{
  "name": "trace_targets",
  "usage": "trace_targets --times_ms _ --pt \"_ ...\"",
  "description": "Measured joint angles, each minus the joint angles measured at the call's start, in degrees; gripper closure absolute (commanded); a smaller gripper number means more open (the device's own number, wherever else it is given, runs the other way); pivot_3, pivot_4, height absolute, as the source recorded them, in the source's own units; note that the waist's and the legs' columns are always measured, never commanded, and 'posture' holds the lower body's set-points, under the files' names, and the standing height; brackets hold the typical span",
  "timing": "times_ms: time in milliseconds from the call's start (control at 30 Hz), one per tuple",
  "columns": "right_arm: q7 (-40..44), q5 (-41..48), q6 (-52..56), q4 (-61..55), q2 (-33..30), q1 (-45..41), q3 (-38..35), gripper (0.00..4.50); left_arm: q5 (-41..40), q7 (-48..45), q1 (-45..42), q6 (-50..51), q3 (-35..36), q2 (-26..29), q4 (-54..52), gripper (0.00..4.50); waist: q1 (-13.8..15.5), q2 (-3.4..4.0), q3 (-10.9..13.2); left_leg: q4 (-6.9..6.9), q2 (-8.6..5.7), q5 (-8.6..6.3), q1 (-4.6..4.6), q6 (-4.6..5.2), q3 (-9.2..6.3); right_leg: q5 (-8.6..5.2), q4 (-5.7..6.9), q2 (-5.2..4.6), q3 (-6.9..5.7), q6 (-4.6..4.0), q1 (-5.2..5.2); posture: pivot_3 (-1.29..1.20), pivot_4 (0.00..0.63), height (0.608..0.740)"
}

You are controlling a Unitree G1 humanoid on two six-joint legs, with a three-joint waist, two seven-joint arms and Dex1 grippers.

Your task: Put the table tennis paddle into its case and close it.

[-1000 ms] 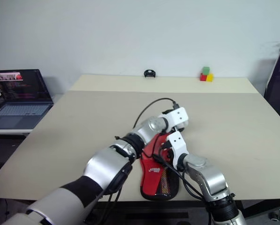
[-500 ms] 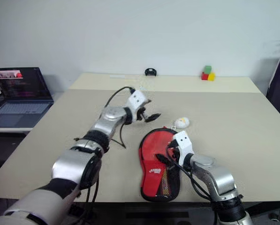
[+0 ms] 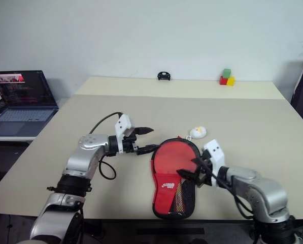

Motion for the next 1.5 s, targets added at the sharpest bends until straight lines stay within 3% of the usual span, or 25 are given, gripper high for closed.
trace_targets --times_ms 100,233,633,967,1133,1300,1500 --pt "1.4 1.7 0.0 -0.3 -4.2 -1.7 -3.1 0.00 -0.5 -1.2 1.6 0.6 -2.9 1.0 -4.6 0.17 0.0 0.05 0.0 -0.01 0.00 0.00 0.01 0.00 0.02 0.00 -0.02 0.00 0.01 0.00 0.02 0.00 0.150 0.740" --pt "1.8 2.0 -1.0 1.2 -7.8 -4.0 -5.9 0.00 0.7 0.4 1.7 -1.0 -6.8 -2.7 -3.1 0.17 0.2 0.03 0.0 0.02 0.00 0.00 0.00 0.01 0.04 0.00 -0.01 0.01 0.00 0.00 0.03 0.00 0.150 0.740" --pt "-1.0 1.8 -3.0 4.1 -7.8 -5.4 -5.6 0.00 6.0 2.4 -7.0 -13.2 -12.1 -11.7 23.1 0.17 0.0 0.03 0.1 0.05 0.00 0.00 -0.03 0.03 0.14 0.00 0.00 0.04 0.06 0.00 -0.01 0.00 0.150 0.740" --pt "-4.4 -4.9 -9.4 18.0 -4.0 -17.8 -1.1 0.00 8.0 2.4 -7.3 -22.4 -13.2 -12.8 27.9 0.17 0.0 0.06 0.0 0.11 0.02 0.00 0.05 0.03 0.18 0.00 0.06 0.05 0.10 -0.01 0.03 0.00 0.150 0.740" --pt "-4.4 -10.2 -16.7 31.9 0.3 -23.5 2.5 0.00 8.1 2.8 -6.8 -23.5 -13.2 -12.8 28.0 0.17 -0.1 0.09 0.0 0.19 0.01 0.00 0.05 0.04 0.22 0.01 0.10 0.04 0.12 -0.01 0.03 0.00 0.150 0.740" --pt "-5.3 -17.2 -31.3 59.4 7.2 -34.5 4.0 0.00 8.2 3.1 -6.1 -23.5 -13.1 -12.8 27.1 0.17 -0.3 0.12 0.0 0.21 0.03 0.01 0.13 0.03 0.27 0.03 0.15 0.08 0.14 -0.06 0.04 0.00 0.150 0.740" --pt "-8.6 -22.6 -46.1 84.4 10.2 -45.3 3.2 0.00 8.2 3.1 -4.7 -23.0 -13.3 -12.6 24.5 0.17 -0.3 0.14 0.0 0.16 0.04 0.02 0.08 0.01 0.29 0.03 0.06 0.04 0.17 -0.06 0.01 0.00 0.150 0.740"
